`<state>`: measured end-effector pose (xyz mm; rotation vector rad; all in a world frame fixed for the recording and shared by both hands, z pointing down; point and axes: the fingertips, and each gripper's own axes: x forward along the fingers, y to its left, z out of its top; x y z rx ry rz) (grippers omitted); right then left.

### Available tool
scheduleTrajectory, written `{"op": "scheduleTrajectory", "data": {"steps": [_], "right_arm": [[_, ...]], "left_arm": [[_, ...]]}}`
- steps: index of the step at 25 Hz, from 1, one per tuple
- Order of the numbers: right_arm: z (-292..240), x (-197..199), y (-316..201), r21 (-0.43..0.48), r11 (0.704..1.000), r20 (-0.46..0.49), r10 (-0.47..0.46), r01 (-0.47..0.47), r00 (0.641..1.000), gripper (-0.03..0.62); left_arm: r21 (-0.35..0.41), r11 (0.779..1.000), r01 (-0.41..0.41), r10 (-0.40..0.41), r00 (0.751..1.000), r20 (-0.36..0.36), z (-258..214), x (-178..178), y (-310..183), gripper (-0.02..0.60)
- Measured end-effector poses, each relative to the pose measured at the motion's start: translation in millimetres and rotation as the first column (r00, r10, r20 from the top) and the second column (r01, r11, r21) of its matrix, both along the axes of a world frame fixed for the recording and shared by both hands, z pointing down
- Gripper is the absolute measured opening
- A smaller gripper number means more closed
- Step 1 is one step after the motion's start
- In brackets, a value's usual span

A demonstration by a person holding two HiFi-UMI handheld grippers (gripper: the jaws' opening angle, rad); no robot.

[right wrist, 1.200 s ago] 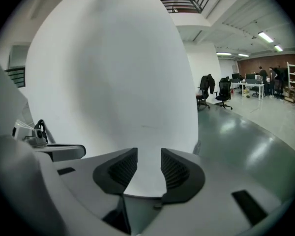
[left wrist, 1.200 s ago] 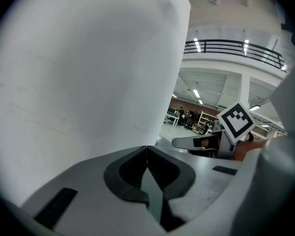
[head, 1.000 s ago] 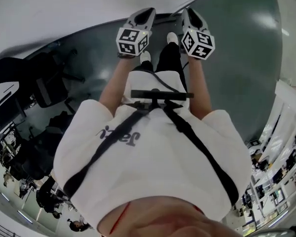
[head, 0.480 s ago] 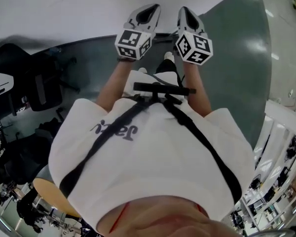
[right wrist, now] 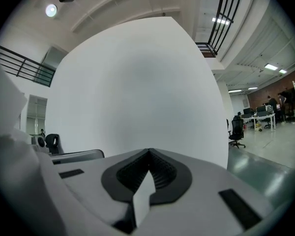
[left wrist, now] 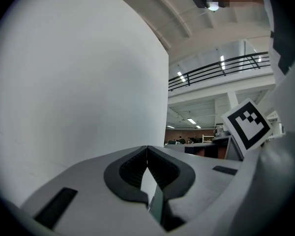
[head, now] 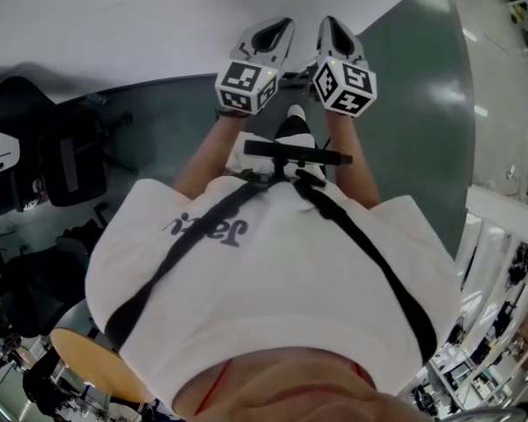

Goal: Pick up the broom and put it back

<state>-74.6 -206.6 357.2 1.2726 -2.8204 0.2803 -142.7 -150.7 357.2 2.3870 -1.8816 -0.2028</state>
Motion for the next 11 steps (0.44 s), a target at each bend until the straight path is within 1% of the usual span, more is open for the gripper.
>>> {"op": "scheduleTrajectory", "data": {"steps": [5,11], "right_arm": [[6,1,5,-0.012,1.000,-0.012,-0.003,0.003,1.000,0.008],[9,12,11,-0.051,0.999,0.022,0.003,-0.001,1.000,0.008]], "left_arm": [[-0.009,1.000,0.009,-0.009,1.000,-0.014,7,-1,3,0.012],[-0.021,1.000,0.015,-0.015,0.999,-0.028,11,5,10,0.012]]}}
